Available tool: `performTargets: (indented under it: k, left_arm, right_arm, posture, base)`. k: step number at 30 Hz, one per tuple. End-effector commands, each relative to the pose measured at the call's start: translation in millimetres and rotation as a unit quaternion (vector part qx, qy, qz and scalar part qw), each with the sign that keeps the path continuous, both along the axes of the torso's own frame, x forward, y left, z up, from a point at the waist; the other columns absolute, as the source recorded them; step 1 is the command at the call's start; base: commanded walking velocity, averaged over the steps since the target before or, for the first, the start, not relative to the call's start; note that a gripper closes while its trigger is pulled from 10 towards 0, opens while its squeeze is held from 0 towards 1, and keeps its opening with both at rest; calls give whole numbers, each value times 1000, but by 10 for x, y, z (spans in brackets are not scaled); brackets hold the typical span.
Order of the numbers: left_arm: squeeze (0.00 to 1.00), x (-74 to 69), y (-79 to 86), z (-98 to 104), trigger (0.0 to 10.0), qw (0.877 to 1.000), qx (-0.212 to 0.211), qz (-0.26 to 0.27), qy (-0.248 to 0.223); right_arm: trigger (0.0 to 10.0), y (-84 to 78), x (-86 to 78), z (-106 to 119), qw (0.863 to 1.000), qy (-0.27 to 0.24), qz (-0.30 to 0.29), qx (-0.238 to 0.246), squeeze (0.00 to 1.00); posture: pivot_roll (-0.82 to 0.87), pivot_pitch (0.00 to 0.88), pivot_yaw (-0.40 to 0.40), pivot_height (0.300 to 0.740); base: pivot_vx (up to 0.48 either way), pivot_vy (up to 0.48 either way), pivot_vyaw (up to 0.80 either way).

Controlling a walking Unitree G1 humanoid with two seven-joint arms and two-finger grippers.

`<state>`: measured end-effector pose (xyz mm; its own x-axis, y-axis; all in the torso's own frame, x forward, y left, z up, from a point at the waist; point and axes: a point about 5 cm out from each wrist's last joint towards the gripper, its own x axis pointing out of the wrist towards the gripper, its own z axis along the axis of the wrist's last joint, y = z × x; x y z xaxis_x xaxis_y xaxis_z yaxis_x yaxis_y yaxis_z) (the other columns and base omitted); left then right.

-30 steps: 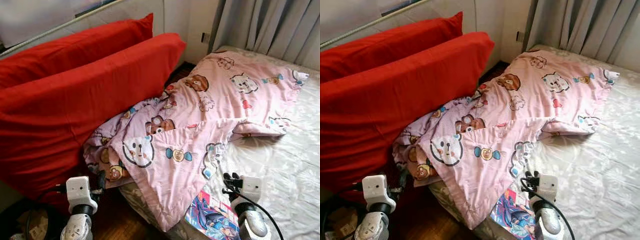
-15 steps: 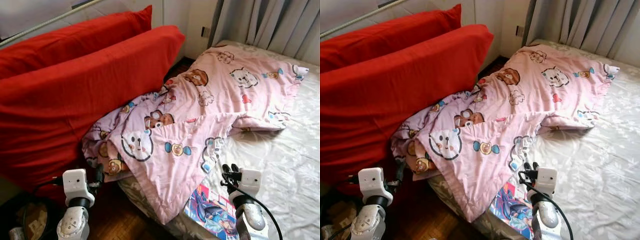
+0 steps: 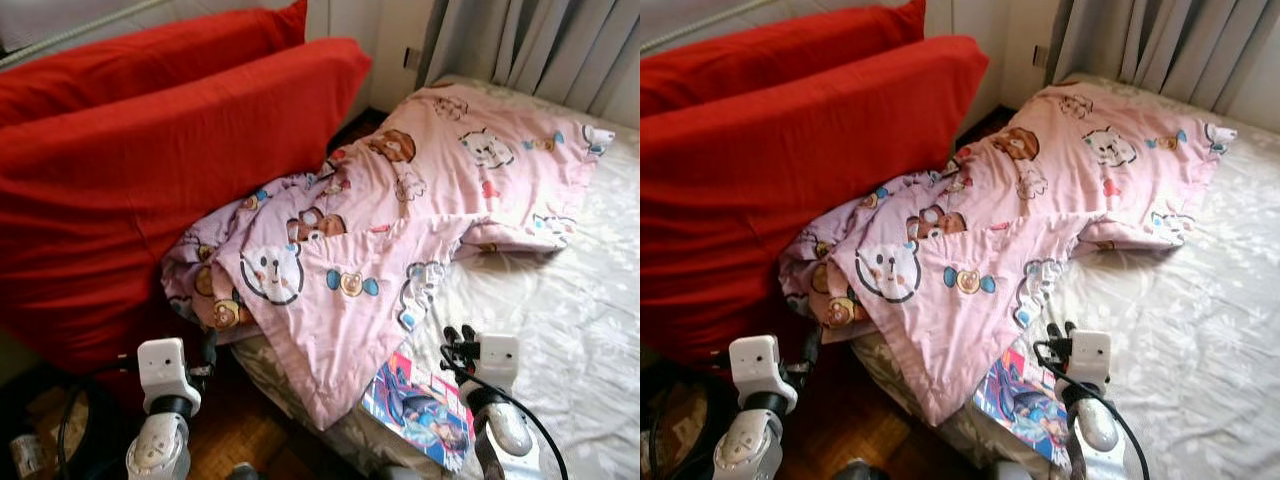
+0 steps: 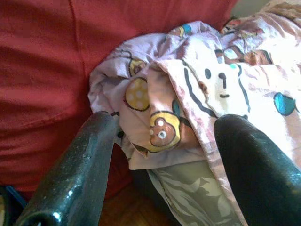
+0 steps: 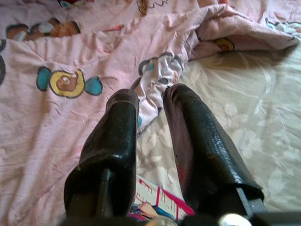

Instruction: Clean up the room

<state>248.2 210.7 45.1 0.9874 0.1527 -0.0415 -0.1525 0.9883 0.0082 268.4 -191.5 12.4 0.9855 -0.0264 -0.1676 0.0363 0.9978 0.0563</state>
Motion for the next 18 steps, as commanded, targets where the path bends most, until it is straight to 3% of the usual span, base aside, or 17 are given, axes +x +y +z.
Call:
performTargets:
  k: [1,18]
  left_arm:
    - [0,-47,16,-43,10000,1000,-6,8,13]
    - [0,-47,-29,-38,10000,1000,-8,1,17]
  right_arm:
    - [10000,9,-39,-24,1000,4,-2,0,0]
    - [10000,34,-35,-44,1000,17,-4,3,0]
  posture:
    - [-100,160,-19,660]
    - [-101,165,-13,652]
  base:
    - [0,0,0]
    - [0,0,0]
